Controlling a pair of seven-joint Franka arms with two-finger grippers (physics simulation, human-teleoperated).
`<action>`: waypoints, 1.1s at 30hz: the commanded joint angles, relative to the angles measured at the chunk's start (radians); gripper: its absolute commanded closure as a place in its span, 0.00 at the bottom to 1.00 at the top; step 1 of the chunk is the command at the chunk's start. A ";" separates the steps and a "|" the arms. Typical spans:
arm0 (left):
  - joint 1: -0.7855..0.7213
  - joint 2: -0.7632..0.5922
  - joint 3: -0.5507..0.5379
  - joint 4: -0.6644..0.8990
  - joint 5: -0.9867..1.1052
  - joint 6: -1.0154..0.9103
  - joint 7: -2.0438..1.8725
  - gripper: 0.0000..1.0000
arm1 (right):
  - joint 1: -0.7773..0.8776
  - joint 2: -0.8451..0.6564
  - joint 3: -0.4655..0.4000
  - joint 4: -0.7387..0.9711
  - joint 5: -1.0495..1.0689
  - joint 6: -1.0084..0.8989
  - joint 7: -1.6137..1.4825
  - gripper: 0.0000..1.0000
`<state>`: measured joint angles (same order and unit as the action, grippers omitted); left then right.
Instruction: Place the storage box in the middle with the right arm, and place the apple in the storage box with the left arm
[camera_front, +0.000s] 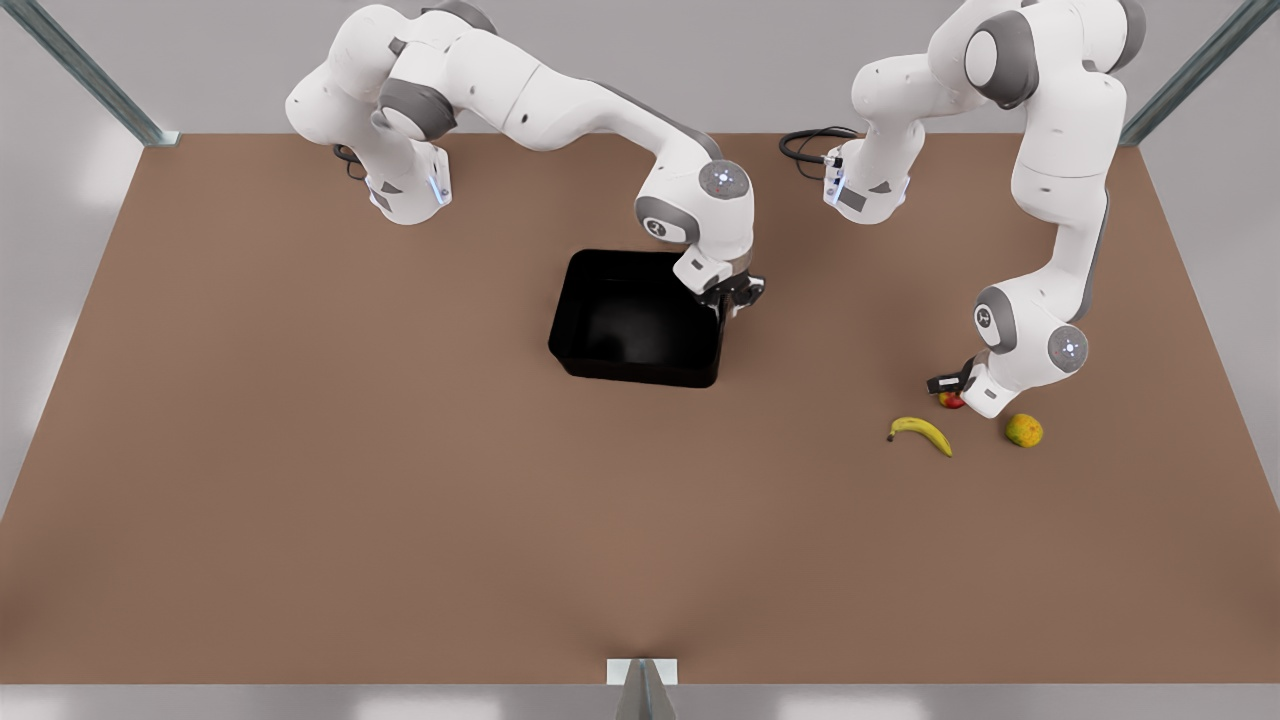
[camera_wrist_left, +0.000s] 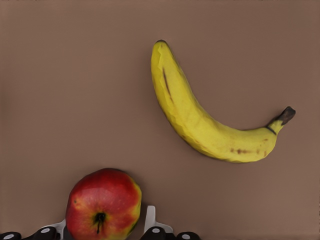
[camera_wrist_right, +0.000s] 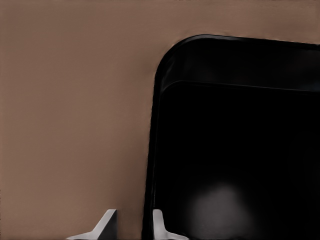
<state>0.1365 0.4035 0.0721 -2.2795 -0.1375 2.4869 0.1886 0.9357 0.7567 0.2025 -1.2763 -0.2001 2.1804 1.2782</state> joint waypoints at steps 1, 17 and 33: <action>0.000 0.000 0.000 0.000 0.001 0.001 -0.001 0.33 | 0.000 0.000 0.000 0.000 0.001 0.001 0.000 0.00; -0.002 -0.003 0.000 0.002 -0.001 0.000 0.000 0.39 | -0.466 -0.797 -0.192 -0.184 0.105 -0.656 -1.054 0.00; -0.002 -0.015 0.000 0.000 -0.001 -0.006 -0.001 0.34 | -0.721 -0.695 -0.193 -0.120 0.117 -0.720 -1.090 0.00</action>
<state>0.1362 0.3881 0.0721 -2.2795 -0.1381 2.4818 0.1872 0.2104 0.0614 0.0100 -1.3965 -0.0814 1.4603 0.1864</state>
